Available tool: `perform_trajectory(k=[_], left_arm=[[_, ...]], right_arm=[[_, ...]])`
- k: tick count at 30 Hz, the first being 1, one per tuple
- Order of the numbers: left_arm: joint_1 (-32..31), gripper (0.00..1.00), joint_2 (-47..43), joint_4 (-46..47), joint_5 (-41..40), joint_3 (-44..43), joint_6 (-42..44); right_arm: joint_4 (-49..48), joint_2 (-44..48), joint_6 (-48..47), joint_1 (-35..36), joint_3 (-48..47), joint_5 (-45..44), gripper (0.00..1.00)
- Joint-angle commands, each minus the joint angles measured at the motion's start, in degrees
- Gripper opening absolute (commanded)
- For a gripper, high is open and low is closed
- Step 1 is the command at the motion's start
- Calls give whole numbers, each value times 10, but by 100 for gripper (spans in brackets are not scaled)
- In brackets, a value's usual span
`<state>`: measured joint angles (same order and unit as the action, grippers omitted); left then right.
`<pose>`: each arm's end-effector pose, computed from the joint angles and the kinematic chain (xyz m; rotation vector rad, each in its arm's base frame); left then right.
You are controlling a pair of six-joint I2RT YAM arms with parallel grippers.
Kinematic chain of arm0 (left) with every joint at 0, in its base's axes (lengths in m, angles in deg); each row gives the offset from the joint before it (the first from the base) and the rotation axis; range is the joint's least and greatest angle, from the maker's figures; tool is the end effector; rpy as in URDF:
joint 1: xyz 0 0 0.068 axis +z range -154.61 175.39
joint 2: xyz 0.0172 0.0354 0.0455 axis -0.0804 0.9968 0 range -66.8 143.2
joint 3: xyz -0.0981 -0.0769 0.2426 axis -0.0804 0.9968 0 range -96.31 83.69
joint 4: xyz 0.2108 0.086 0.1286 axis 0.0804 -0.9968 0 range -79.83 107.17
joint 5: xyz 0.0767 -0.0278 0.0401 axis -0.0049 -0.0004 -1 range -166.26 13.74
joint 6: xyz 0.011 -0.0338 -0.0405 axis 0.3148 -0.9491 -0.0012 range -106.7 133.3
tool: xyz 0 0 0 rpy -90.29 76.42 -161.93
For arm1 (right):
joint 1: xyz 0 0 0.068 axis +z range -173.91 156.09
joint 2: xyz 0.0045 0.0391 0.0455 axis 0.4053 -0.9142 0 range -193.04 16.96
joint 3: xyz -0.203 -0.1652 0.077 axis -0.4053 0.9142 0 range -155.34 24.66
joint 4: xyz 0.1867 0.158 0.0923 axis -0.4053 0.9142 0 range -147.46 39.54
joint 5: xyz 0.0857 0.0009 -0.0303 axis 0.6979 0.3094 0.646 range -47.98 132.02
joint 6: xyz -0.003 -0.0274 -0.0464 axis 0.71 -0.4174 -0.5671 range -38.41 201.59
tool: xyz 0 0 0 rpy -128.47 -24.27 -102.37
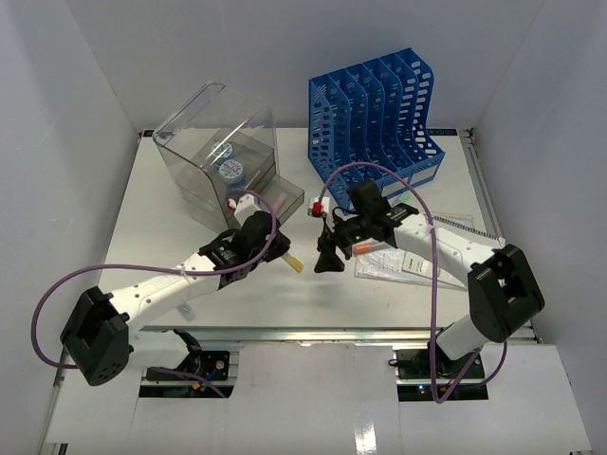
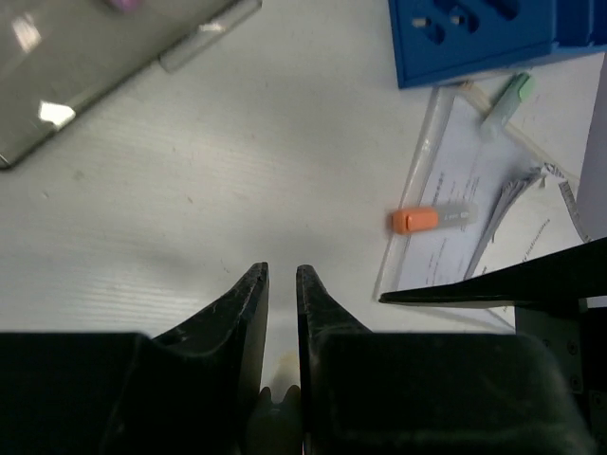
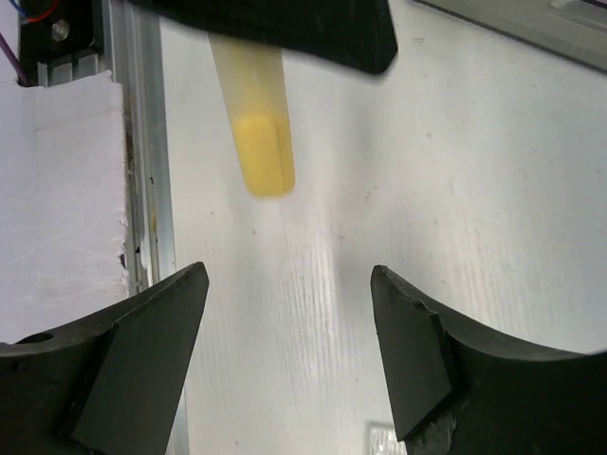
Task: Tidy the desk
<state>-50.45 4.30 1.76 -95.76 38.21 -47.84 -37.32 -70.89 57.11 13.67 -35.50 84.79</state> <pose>0.1915 -0.1800 0.2407 -0.4857 2.2601 -0.6079 0.2404 0.2156 0.2424 -1.4917 1.8022 1.0017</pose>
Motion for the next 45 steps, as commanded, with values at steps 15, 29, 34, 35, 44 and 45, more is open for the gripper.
perform_trajectory(k=[15, 29, 34, 35, 44, 45], left_arm=[[-3, 0, 271, -108, -396, -330, 499], [12, 56, 398, 1, -424, -333, 613], [12, 82, 399, -85, -376, -361, 552], [12, 83, 395, -95, -367, -364, 546], [1, 98, 240, -166, -118, -344, 497], [1, 98, 198, -161, -76, -320, 484]], right_arm=[[-74, 107, -27, -104, 93, 29, 77], [-84, 120, -30, -147, 110, -26, 78], [-41, 130, -146, -151, 124, -36, 80], [-10, 130, -188, -150, 126, -28, 81], [207, 89, -692, -150, 117, -103, 84], [210, 74, -697, -151, 106, -119, 84]])
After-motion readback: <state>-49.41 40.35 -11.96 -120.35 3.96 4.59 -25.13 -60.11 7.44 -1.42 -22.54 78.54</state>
